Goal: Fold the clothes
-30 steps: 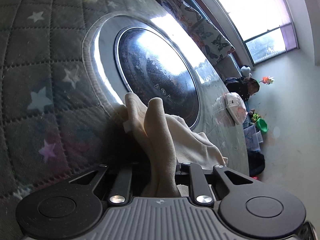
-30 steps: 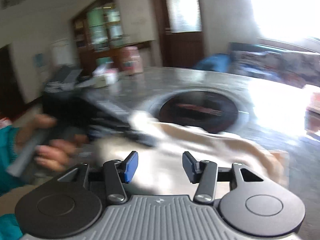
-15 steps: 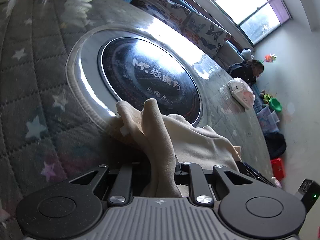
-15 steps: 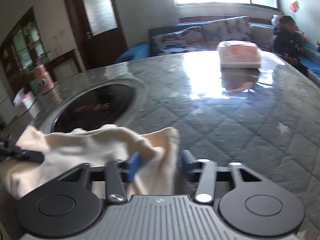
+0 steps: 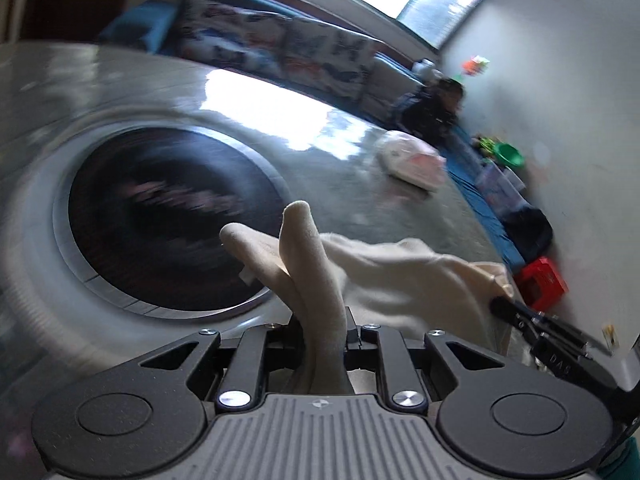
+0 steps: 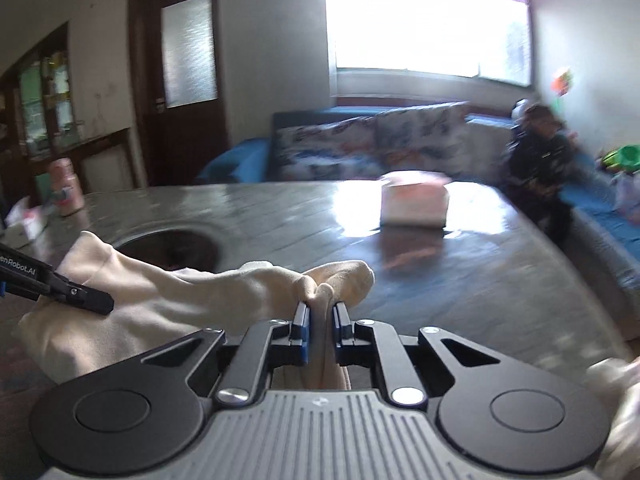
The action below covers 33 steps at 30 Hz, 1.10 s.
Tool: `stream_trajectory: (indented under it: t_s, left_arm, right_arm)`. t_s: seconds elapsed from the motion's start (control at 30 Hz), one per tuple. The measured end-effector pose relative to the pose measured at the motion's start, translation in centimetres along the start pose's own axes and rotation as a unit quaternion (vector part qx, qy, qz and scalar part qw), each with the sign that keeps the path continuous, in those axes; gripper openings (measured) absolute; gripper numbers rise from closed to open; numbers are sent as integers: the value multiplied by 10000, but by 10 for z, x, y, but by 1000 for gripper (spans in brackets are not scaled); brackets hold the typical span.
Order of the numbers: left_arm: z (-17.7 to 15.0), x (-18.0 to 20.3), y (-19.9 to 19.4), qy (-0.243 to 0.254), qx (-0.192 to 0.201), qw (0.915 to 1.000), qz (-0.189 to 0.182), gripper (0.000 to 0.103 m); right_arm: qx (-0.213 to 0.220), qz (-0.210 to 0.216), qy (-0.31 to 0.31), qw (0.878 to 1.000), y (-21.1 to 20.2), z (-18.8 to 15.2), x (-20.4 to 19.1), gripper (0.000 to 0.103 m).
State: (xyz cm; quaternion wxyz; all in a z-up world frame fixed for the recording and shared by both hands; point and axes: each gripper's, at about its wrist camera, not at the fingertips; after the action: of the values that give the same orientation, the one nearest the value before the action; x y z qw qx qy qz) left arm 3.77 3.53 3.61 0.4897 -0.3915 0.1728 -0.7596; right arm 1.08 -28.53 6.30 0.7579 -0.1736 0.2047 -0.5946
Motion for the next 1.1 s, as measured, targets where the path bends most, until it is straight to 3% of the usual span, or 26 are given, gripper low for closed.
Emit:
stream_trajectory:
  t_s: [0.2, 0.37, 0.47, 0.57, 0.73, 0.8, 0.87, 1.03, 1.1]
  left_arm:
    - [25, 60, 55, 513, -96, 9977, -437, 17]
    - [34, 98, 101, 855, -198, 9941, -633, 17]
    - [30, 105, 130, 962, -427, 9925, -627, 18]
    - [24, 103, 154, 967, -706, 9920, -396, 22]
    - [29, 98, 152, 1071, -594, 9922, -223, 38]
    - [34, 96, 148, 1150, -465, 9922, -82, 42]
    - [39, 95, 144, 1173, -319, 9926, 42, 42]
    - [49, 102, 149, 1332, -155, 9908, 205, 41]
    - [52, 105, 155, 1414, -143, 9895, 278, 41]
  right_arm:
    - [191, -920, -69, 9956, -7, 20, 52, 10]
    - [143, -1442, -8, 9894, 7, 24, 88, 10]
    - [-24, -1636, 157, 9864, 23, 14, 108, 10]
    - [-366, -1781, 283, 9829, 44, -2, 122, 11]
    - [-437, -2014, 129, 9784, 57, -10, 125, 15]
    - [-273, -1945, 180, 9803, 53, -5, 122, 15]
    - [-222, -1616, 285, 9862, 52, 3, 119, 16]
    - [-481, -1036, 393, 9927, 73, 4, 108, 16]
    - [-488, -1017, 384, 9929, 81, 4, 108, 19]
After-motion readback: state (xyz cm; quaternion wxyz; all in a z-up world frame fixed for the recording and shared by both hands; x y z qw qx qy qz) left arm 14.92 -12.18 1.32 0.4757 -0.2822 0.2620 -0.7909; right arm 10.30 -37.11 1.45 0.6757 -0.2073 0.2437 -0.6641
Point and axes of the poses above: each gripper's, at about its wrist camera, not at the fingertips, and y roughly the way its jaws point, x to its right, z to its top, and after that the axes turned 5 degrees about y, right-handed
